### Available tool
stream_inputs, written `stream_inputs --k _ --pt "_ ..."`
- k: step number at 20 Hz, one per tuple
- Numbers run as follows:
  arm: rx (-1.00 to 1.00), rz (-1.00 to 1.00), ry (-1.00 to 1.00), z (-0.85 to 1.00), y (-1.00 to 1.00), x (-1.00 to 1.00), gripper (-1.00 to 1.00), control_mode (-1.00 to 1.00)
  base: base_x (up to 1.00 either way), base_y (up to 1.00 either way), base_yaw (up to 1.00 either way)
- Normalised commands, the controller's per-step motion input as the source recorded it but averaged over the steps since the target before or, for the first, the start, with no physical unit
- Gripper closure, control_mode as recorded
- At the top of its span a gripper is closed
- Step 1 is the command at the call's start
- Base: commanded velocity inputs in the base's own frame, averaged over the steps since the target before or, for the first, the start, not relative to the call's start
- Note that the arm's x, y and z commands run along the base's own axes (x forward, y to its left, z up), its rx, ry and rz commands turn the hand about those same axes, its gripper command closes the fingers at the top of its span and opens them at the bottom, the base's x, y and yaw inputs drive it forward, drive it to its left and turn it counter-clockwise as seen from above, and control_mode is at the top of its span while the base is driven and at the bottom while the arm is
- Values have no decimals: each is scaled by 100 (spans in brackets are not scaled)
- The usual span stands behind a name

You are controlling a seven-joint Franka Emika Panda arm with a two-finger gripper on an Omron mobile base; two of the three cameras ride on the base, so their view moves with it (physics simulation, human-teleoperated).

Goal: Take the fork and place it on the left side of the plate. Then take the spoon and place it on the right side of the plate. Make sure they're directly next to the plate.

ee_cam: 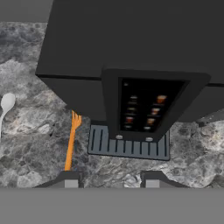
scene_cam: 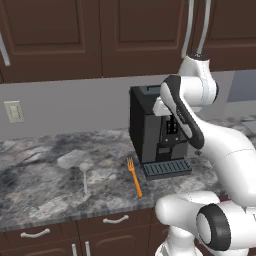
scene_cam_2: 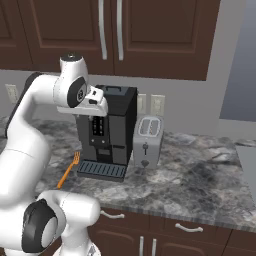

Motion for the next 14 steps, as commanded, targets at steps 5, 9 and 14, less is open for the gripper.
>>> stream_inputs --k 5,9,14 --pt "-1 0 4 -15 20 -11 -100 -100 0 0 0" --pt "-7 0 10 -70 85 -7 -100 -100 0 0 0" --pt "-1 0 12 -71 89 0 -100 -100 0 0 0"
